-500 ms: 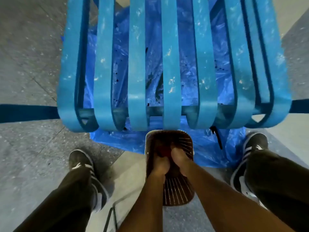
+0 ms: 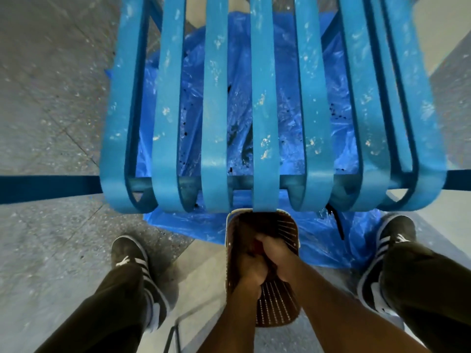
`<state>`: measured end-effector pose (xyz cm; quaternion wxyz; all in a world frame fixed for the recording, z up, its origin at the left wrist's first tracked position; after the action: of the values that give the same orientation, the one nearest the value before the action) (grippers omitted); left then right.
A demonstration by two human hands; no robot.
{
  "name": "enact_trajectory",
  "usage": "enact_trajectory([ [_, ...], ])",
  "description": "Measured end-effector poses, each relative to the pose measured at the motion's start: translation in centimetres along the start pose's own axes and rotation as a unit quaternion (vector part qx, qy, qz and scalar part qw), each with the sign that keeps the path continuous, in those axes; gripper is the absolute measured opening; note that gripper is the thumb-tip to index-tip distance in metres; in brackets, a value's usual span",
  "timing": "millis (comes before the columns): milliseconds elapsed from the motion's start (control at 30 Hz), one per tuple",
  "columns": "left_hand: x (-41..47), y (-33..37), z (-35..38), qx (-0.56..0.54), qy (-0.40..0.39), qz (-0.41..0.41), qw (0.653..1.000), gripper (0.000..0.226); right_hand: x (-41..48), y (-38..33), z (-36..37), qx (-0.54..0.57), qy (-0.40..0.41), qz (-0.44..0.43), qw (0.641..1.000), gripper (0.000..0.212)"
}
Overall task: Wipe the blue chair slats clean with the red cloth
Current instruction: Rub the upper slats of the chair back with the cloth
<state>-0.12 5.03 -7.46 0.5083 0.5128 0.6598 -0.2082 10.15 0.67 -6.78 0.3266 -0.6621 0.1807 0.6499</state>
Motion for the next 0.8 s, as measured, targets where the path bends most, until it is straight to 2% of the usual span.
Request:
enact_trajectory([
  [33,-0.2,0.0,0.5,-0.057,-0.017,0.022,0.998,0.029,-0.6,-0.1,0.3,0.009,-0.006,-0.007,1.000,0.023],
  [67,-1.5,0.5,0.1,-0.163,-0.023,0.029,0.986,0.031,-1.7,-0.4,0.4,0.014,-0.007,-0.013,1.000,0.018],
  [133,-3.3,0.8,-0.3,-0.356,-0.018,0.010,0.934,0.035,-3.8,-1.3,0.4,0.020,0.000,-0.038,0.999,0.018],
  [167,-4.6,1.8,-0.6,-0.322,-0.011,0.042,0.946,0.030,-5.1,-1.8,0.4,0.023,0.002,-0.054,0.998,0.017],
  [200,-6.2,2.5,-1.7,-0.236,-0.001,0.058,0.970,0.022,-6.7,-2.3,0.3,0.014,0.006,-0.065,0.998,0.015],
  [233,-6.6,3.0,-1.6,-0.187,0.006,0.098,0.977,0.015,-7.8,-2.7,0.0,0.015,0.015,-0.080,0.997,0.015],
  [333,-9.9,3.1,-2.6,-0.256,-0.040,0.098,0.961,0.023,-11.5,-3.2,-0.4,0.020,0.011,-0.096,0.995,0.020],
  [467,-16.6,3.8,-7.5,-0.297,0.009,0.096,0.950,0.029,-17.2,-3.7,-0.3,0.017,-0.005,-0.126,0.992,0.016],
  [533,-18.1,3.0,-8.7,-0.372,0.016,0.104,0.922,0.024,-20.4,-4.2,0.0,0.028,-0.013,-0.160,0.987,0.016],
  [633,-22.4,3.0,-11.0,-0.476,-0.004,0.097,0.874,0.033,-23.8,-4.8,1.7,0.085,-0.071,-0.187,0.976,0.019],
  [800,-30.3,4.1,-13.2,-0.640,-0.133,0.096,0.751,0.029,-30.3,-6.1,4.8,0.064,-0.132,-0.255,0.956,0.013],
])
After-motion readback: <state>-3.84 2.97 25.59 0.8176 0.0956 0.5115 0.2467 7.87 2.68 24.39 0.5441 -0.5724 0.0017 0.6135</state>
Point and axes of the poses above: each hand's wrist, its own x-axis towards the middle knuckle, its own z-axis out of the palm, y = z × x, the point moved 9 cm from there along x, towards the middle knuckle, and after that the axes turned 7 degrees about -y, right-handed, at the moved point
